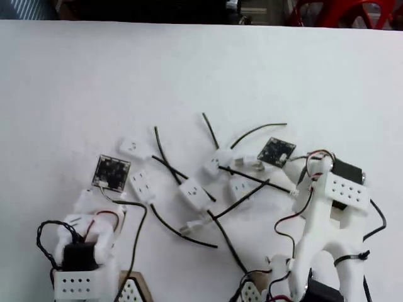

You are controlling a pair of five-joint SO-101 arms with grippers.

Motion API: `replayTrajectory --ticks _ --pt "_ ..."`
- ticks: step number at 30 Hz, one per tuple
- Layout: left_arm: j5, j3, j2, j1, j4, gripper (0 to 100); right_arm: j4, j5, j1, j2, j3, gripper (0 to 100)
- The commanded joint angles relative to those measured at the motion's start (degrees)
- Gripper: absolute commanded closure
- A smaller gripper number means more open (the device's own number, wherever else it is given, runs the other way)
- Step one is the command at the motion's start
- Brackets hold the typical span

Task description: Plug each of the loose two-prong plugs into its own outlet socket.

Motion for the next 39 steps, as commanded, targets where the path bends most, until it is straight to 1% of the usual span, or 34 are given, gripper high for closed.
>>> replayTrajectory --ticks 1,5,10,16,18,27,35,39 --pt "0.44 -0.35 -0.48 -0.57 -1.67 97 -10.68 3.52 2.07 -0.04 4.40 82.9" --pt "0.44 -0.35 -0.48 -0.57 -1.67 97 -16.92 5.10 2.68 -0.04 8.97 82.9" --pt "0.44 -0.35 -0.48 -0.57 -1.67 97 -16.75 5.19 2.77 -0.04 10.11 82.9" --pt "0.44 -0.35 -0.48 -0.57 -1.67 97 -6.99 5.01 2.59 -0.57 6.68 83.0" --pt "0.44 -0.35 -0.48 -0.57 -1.67 97 -5.49 4.92 2.51 -0.57 5.89 83.1" --pt "0.44 -0.35 -0.48 -0.57 -1.58 97 -9.98 5.01 2.24 0.13 6.86 83.2" --pt "0.44 -0.35 -0.48 -0.57 -1.58 97 -19.38 5.27 2.24 0.13 13.63 83.2" --pt "0.44 -0.35 -0.48 -0.57 -1.58 97 -19.91 5.27 2.15 0.13 14.24 83.3"
